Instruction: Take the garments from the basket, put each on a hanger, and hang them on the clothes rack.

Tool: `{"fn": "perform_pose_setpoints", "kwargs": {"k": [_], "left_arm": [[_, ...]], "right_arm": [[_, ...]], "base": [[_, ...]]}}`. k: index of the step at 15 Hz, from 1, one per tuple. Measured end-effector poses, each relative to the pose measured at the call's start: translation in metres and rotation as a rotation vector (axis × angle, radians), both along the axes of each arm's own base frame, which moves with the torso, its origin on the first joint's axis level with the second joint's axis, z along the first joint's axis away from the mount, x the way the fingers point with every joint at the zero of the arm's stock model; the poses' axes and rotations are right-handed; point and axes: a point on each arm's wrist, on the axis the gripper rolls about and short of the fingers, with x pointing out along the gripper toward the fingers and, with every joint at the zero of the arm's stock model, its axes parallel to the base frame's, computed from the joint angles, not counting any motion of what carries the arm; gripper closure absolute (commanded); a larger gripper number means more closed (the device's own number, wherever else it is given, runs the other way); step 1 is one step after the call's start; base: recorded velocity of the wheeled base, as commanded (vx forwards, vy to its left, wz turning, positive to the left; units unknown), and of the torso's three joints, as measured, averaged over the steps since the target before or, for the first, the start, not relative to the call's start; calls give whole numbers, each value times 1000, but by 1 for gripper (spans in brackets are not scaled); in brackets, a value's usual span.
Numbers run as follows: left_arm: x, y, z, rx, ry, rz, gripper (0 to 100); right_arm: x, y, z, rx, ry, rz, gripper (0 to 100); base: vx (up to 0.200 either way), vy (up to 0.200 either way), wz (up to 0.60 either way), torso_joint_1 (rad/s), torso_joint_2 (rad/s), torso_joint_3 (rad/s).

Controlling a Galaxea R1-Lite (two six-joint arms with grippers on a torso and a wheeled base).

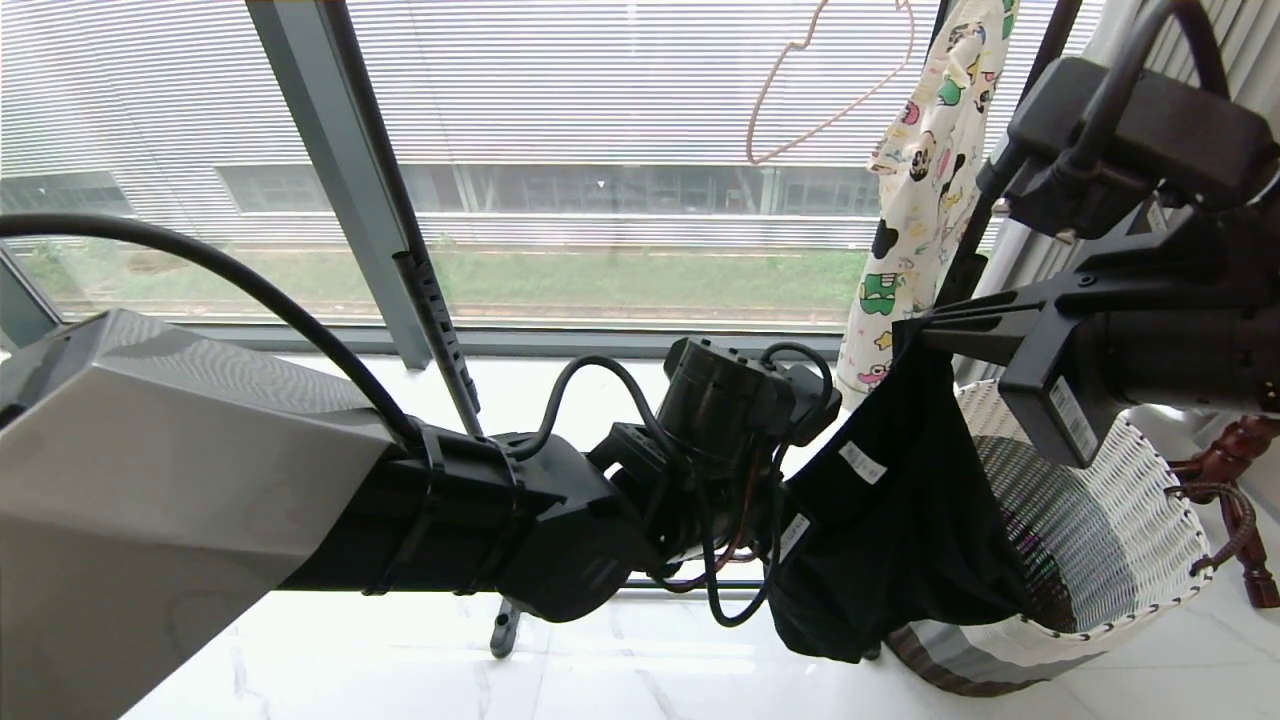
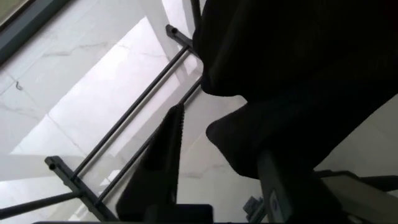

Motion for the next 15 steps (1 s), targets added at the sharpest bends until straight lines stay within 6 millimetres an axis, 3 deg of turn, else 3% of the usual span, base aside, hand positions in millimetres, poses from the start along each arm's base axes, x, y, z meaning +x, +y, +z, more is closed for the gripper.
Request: {"fn": "perform_pose_setpoints", "kwargs": {"k": [3, 5, 7, 9, 12, 15], "left_arm": [[-3, 8, -6, 49, -10, 72, 100], [-11, 26, -10, 83, 13, 103, 100], [-15, 58, -9, 108, 37, 157, 100], [-13, 105, 2, 103, 37, 264, 100], [-19, 173, 28, 56, -6, 438, 100], [-42, 207, 54, -10, -69, 489, 100]], "right_arm": [[4, -1, -15, 74, 90, -70, 100], [14, 9, -27, 222, 154, -137, 100], [29, 28, -43, 278, 182, -164, 100], [45, 55, -57, 302, 189, -161, 100], [61, 99, -62, 327, 183, -122, 100], [76, 117, -76, 301, 182, -160, 100]], "base": [[0, 0, 0, 0, 0, 0], [0, 0, 0, 0, 0, 0], [0, 0, 0, 0, 0, 0], [0, 0, 0, 0, 0, 0], [0, 0, 0, 0, 0, 0], [0, 0, 0, 0, 0, 0]]}}
